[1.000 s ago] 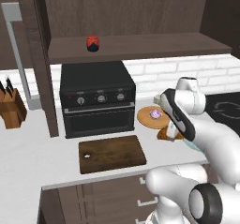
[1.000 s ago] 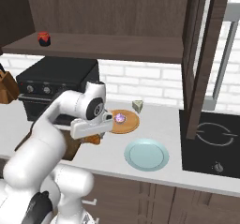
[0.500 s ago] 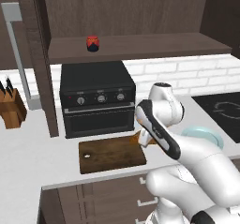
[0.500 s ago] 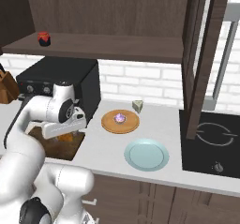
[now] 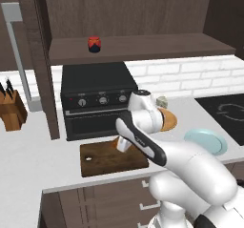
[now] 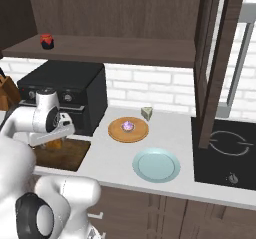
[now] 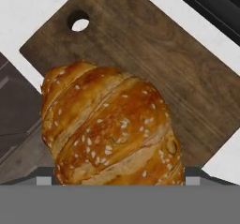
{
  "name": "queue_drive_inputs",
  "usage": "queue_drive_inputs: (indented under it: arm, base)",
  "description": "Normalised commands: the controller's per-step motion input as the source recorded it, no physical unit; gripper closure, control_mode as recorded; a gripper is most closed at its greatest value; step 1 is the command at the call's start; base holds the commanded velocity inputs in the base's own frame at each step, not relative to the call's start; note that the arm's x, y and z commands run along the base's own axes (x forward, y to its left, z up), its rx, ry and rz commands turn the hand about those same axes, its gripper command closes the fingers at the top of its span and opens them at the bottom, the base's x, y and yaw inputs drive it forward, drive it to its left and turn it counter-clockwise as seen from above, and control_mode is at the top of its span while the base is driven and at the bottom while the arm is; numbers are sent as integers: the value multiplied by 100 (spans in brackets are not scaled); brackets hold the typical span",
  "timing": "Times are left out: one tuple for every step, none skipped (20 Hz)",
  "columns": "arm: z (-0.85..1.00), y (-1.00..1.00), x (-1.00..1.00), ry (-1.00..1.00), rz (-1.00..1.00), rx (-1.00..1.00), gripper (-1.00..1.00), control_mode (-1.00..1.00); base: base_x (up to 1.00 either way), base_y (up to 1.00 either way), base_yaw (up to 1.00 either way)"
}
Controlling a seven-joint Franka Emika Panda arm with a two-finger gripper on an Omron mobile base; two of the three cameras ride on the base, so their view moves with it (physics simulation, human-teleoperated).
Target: From the different types of pastries on the counter, select a croissant and place it on the cutting board. Then retrieve a jar of jam from the cabinet and place it alongside the croissant on the cutting board.
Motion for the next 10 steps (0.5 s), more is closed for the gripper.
queue_drive_inputs:
  arm:
    - [-17, 21, 46, 0, 0, 0, 100, -100]
    - [-23, 23, 49, 0, 0, 0, 100, -100]
    - [-23, 30, 46, 0, 0, 0, 100, -100]
    - [-29, 36, 43, 0, 0, 0, 100, -100]
    - [-35, 40, 34, 0, 0, 0, 100, -100]
    - [-36, 48, 23, 0, 0, 0, 100, -100]
    - [-36, 48, 15, 0, 0, 0, 100, -100]
    - [-41, 49, 1, 0, 0, 0, 100, -100]
    - [-39, 44, 0, 0, 0, 0, 100, -100]
    - [-39, 49, 0, 0, 0, 0, 100, -100]
  base:
    - [0, 0, 0]
    - [0, 0, 0]
    - [0, 0, 0]
    - [0, 0, 0]
    - [0, 0, 0]
    - [0, 0, 0]
    - [0, 0, 0]
    - [0, 0, 0]
    - [0, 0, 0]
    - [0, 0, 0]
